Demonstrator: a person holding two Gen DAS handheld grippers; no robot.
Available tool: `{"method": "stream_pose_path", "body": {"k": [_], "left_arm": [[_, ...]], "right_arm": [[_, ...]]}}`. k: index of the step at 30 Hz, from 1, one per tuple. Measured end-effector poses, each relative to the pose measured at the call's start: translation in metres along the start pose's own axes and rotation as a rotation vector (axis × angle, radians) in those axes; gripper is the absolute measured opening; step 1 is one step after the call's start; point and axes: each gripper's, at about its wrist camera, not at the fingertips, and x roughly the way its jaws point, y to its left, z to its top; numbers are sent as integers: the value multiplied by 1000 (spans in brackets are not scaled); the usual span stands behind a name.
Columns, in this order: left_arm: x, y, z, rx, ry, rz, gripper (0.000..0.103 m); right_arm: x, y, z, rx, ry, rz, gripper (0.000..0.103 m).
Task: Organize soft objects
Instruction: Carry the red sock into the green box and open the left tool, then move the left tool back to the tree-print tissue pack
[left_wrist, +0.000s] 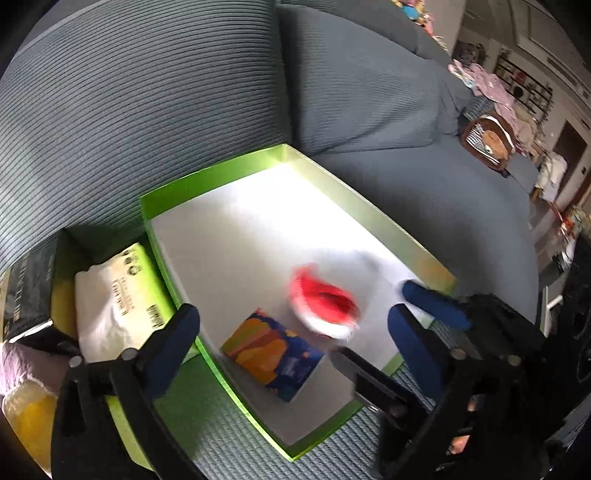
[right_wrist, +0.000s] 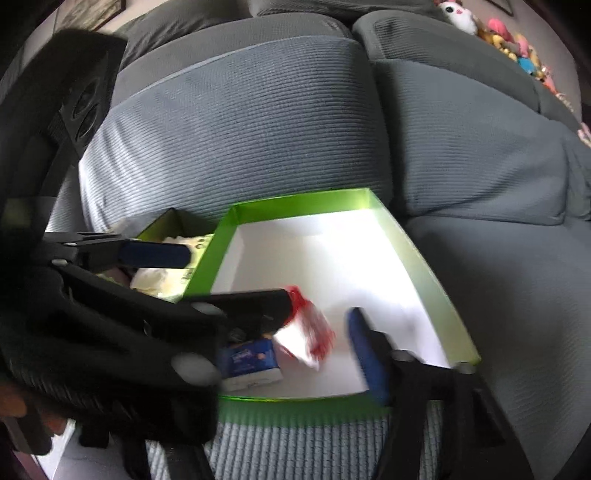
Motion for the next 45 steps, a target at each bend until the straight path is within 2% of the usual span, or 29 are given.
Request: {"method": "stream_pose_path", "body": {"k": [9,20,30,36,45], "left_arm": [[-39,18,-14,-66,-48,11,102],[-102,42,-50,-130,-128,56,102],[-142,82,-102,-216,-151,130,102],[-160,124,-141,-321,-143,185,102],[-175,214,-206,-570,-120,262,102]], "right_arm": [[-30,3,-11,-27,-27,-51,79],[-67,27,-20,-26,-64,5,80],[-73,76,-32,-88,-26,77,80],[-67,113,-45,-125,7,159,80],[-45,176,-67,-222,82,272,80]]}}
